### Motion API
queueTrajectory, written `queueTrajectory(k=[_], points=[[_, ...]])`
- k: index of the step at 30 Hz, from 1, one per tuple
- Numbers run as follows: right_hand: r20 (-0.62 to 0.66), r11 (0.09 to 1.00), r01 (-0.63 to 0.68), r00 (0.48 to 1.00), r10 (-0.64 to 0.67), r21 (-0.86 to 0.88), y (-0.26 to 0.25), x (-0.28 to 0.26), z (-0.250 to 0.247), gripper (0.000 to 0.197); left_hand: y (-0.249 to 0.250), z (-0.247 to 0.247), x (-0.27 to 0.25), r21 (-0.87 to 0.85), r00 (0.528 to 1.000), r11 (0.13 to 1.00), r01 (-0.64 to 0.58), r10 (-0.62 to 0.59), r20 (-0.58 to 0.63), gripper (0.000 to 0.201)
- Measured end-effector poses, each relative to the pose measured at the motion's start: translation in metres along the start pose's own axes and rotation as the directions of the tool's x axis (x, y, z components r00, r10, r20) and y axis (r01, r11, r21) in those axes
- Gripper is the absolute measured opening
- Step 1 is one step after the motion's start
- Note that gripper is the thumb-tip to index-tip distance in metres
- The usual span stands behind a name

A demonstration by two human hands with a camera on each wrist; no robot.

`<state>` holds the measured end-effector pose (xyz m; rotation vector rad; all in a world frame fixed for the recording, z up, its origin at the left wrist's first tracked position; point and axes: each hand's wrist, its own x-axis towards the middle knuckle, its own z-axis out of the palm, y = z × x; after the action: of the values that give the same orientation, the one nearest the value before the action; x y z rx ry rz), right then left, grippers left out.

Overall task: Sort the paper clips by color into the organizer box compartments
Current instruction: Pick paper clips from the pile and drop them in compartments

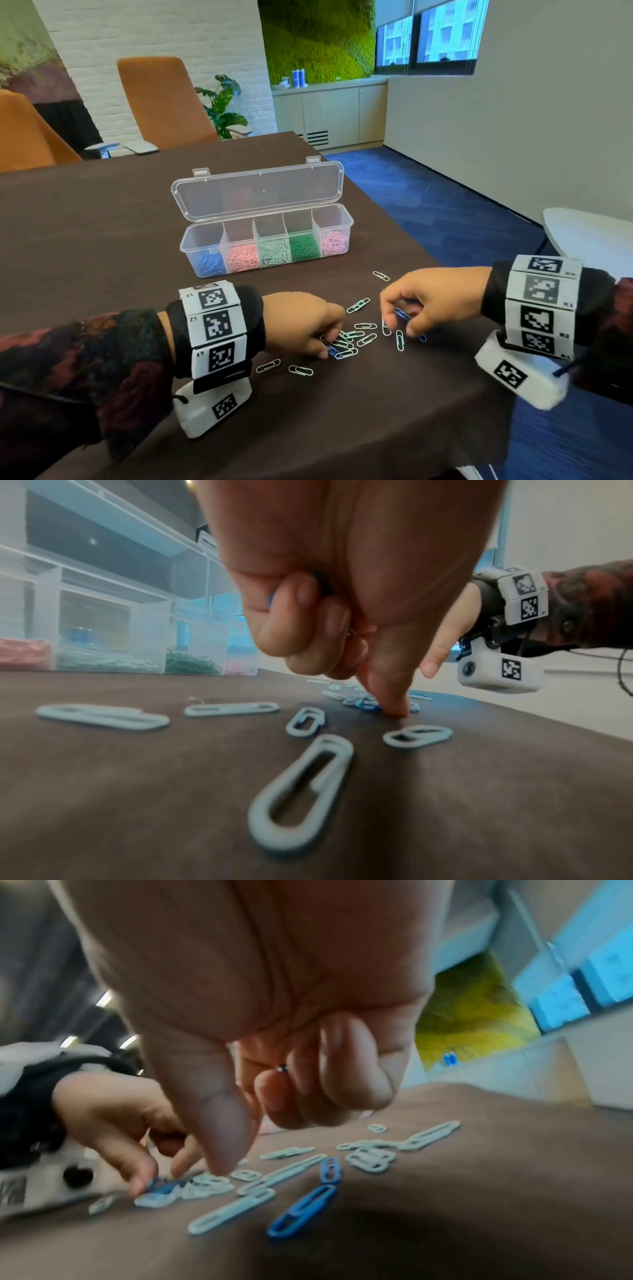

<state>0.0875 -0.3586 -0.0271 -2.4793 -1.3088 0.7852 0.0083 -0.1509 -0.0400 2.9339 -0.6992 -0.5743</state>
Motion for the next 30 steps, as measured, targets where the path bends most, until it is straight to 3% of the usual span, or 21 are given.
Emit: queueTrajectory(k=[8, 11, 13, 17, 20, 22, 24, 27, 30], points=[[0.068, 0.971, 0.051, 0.997, -0.036, -0.234, 0.001, 0.008, 0.008, 0.017, 0.0, 0.002, 0.003, 0.054, 0.999, 0.998, 0.033, -0.035, 0.037, 0.007], [0.091, 0.968, 0.067, 0.995, -0.046, -0.242, 0.003, 0.014, 0.008, 0.01, -0.002, 0.005, -0.001, 0.058, 0.998, 0.998, 0.034, -0.037, 0.041, 0.022], [0.092, 0.972, 0.063, 0.995, -0.043, -0.226, 0.005, 0.016, 0.008, 0.022, -0.004, 0.007, -0.004, 0.037, 0.998, 0.999, 0.038, -0.039, 0.04, 0.027], [-0.001, 0.997, 0.069, 0.998, -0.069, -0.022, 0.009, 0.013, 0.002, 0.026, -0.011, 0.005, -0.01, -0.091, 0.999, 0.995, 0.044, -0.044, 0.003, 0.028], [-0.118, 0.949, 0.079, 0.992, -0.045, 0.304, 0.018, 0.007, -0.009, 0.023, -0.015, -0.002, -0.014, -0.271, 0.996, 0.962, 0.042, -0.061, -0.065, 0.024], [-0.153, 0.88, 0.074, 0.988, -0.002, 0.469, 0.025, 0.002, -0.013, 0.018, -0.015, -0.003, -0.016, -0.541, 0.993, 0.84, 0.047, -0.096, -0.062, 0.02], [-0.166, 0.858, 0.044, 0.985, 0.048, 0.512, 0.03, 0.0, -0.014, 0.016, -0.014, 0.002, -0.016, -0.794, 0.992, 0.607, 0.048, -0.123, -0.034, 0.021], [-0.174, 0.854, 0.003, 0.979, 0.103, 0.521, 0.032, 0.001, -0.012, 0.019, -0.012, 0.013, -0.01, -0.945, 0.988, 0.323, 0.043, -0.152, -0.007, 0.014], [-0.182, 0.852, -0.001, 0.977, 0.112, 0.523, 0.029, 0.004, -0.01, 0.016, -0.015, 0.014, -0.004, -0.985, 0.989, 0.169, 0.036, -0.149, 0.011, 0.009]])
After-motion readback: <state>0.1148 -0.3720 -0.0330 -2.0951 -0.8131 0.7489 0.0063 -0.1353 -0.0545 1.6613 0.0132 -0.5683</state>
